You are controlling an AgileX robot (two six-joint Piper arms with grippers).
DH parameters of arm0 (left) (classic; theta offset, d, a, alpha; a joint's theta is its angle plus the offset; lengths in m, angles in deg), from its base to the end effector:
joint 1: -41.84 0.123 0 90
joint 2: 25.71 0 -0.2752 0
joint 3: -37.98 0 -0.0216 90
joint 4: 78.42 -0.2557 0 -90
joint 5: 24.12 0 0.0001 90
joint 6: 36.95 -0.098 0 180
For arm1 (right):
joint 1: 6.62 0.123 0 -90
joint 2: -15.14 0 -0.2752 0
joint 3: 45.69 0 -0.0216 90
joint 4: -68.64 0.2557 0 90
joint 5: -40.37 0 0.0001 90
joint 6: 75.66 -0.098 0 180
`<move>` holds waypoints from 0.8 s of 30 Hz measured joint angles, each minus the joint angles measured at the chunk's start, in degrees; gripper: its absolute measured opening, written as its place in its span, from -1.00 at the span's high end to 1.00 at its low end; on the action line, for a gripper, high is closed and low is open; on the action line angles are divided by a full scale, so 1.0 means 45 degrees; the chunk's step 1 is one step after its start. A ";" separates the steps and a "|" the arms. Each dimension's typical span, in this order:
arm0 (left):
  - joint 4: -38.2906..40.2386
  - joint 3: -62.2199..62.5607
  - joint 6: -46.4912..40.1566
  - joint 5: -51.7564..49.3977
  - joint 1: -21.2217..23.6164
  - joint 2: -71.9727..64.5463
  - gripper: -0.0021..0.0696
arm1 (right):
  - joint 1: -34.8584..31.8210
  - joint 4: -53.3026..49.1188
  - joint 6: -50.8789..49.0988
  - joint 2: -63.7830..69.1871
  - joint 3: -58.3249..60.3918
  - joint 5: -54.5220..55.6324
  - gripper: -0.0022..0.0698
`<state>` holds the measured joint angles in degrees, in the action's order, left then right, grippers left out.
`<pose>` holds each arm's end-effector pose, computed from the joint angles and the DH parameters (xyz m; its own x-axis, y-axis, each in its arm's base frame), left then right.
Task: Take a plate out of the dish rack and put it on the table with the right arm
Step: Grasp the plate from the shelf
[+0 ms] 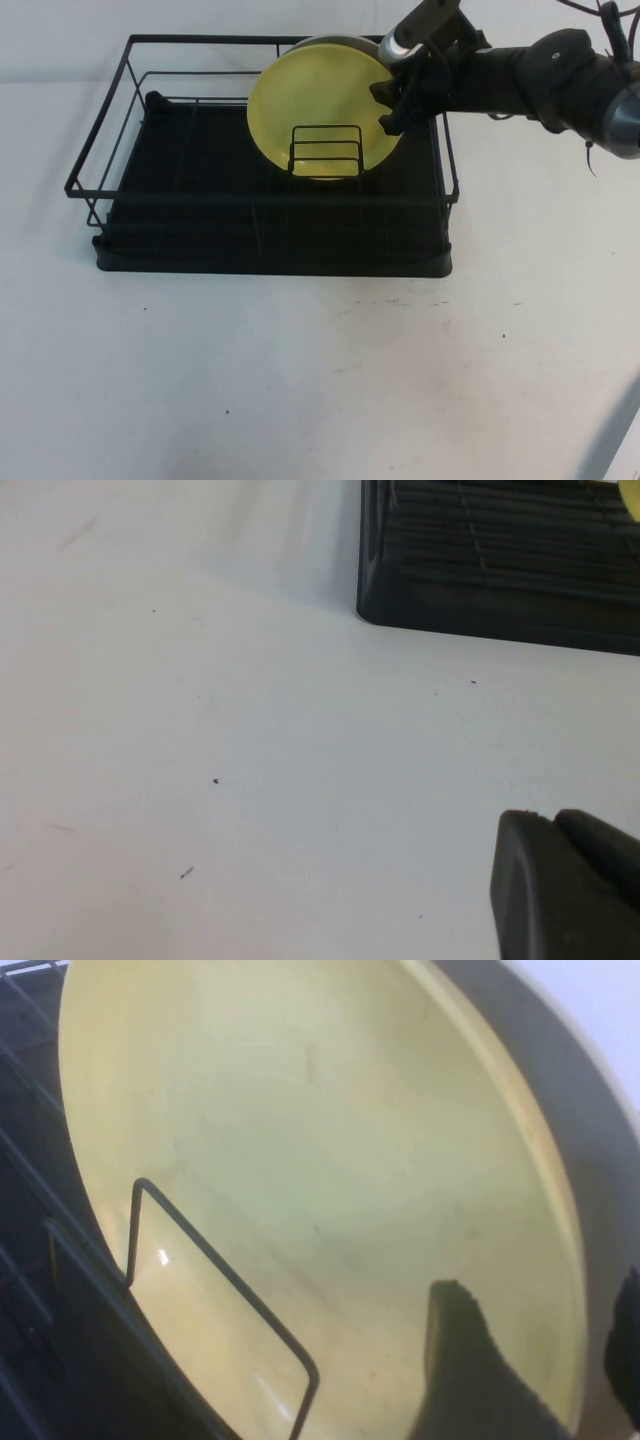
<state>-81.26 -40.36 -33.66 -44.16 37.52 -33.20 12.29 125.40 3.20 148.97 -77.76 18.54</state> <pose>0.0747 -0.0040 0.1722 -0.2729 0.0097 -0.9620 0.0561 0.9984 -0.0058 0.4917 0.2008 0.2524 -0.1180 -0.4504 -0.8850 -0.6842 0.6828 -0.2562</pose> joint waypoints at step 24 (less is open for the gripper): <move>0.0000 0.0000 0.0000 0.0000 0.0000 0.0000 0.95 | 0.0000 0.0581 0.0038 0.0546 0.0000 0.0348 0.22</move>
<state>-81.26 -40.36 -33.66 -44.16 37.52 -33.20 12.29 128.01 3.38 151.43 -77.76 20.11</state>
